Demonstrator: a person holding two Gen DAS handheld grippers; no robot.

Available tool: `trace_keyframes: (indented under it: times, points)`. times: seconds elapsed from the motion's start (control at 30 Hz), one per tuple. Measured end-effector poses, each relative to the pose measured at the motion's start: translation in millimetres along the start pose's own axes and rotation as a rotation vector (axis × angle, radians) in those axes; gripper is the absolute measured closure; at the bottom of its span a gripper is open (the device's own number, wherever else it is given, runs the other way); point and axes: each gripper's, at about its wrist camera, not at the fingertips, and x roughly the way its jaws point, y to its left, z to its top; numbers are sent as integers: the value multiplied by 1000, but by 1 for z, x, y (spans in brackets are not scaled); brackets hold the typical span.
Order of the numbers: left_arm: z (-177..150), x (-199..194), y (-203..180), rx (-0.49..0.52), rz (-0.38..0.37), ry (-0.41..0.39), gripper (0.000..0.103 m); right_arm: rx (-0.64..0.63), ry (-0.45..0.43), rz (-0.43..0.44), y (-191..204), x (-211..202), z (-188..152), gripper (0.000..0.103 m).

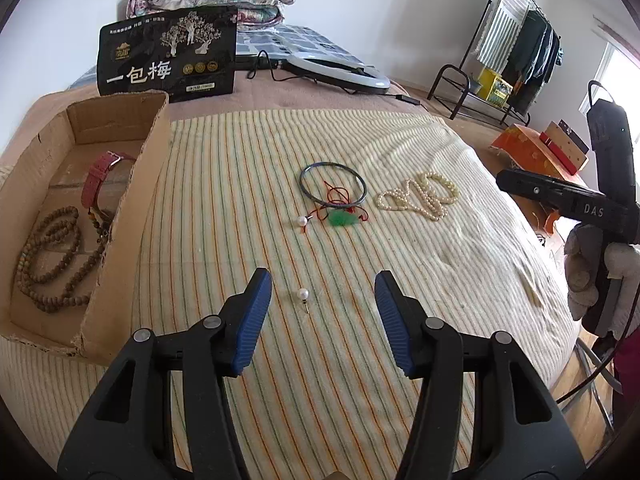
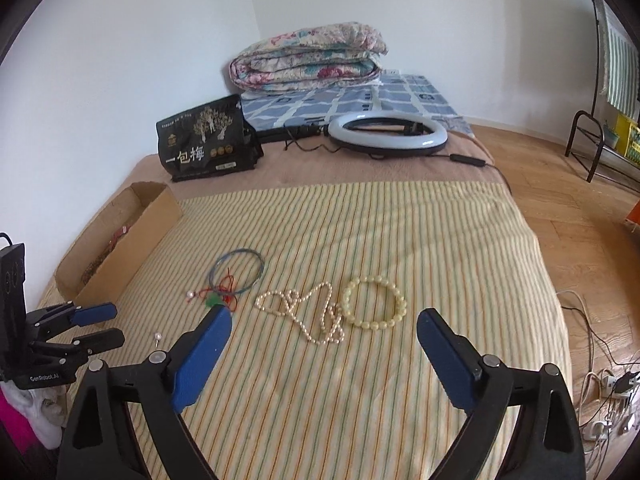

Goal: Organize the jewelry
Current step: 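Move both tools back over the bed toward the pearls, then grasp the loose pearl with left gripper while right gripper grasps the pearl necklace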

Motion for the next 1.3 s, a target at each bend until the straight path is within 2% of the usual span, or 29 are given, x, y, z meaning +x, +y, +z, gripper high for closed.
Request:
trace_keyframes:
  times: [0.07, 0.13, 0.23, 0.4, 0.5, 0.63, 0.9, 1.0, 1.3]
  points:
    - [-3, 5, 5, -17, -7, 10, 49, -4, 35, 3, -1, 13, -7, 16]
    - [-4, 9, 8, -25, -9, 22, 56, -2, 69, 17, -3, 25, -13, 20]
    - [-8, 12, 5, -3, -6, 29, 56, -2, 109, 23, -5, 40, -19, 24]
    - [-11, 22, 0, 22, -3, 51, 57, -9, 140, 30, -7, 55, -22, 31]
    - [-12, 29, -2, 34, 6, 67, 65, -22, 150, 35, -6, 61, -22, 33]
    - [-12, 37, -1, 40, 23, 81, 65, -40, 167, 40, -3, 69, -21, 40]
    - [-11, 44, 5, 21, 35, 95, 69, -43, 171, 52, 1, 78, -14, 42]
    - [-11, 45, 7, 17, 32, 100, 70, -44, 176, 67, 4, 82, -11, 47]
    - [-9, 51, 6, 11, 20, 110, 77, -61, 176, 54, 19, 98, -1, 47]
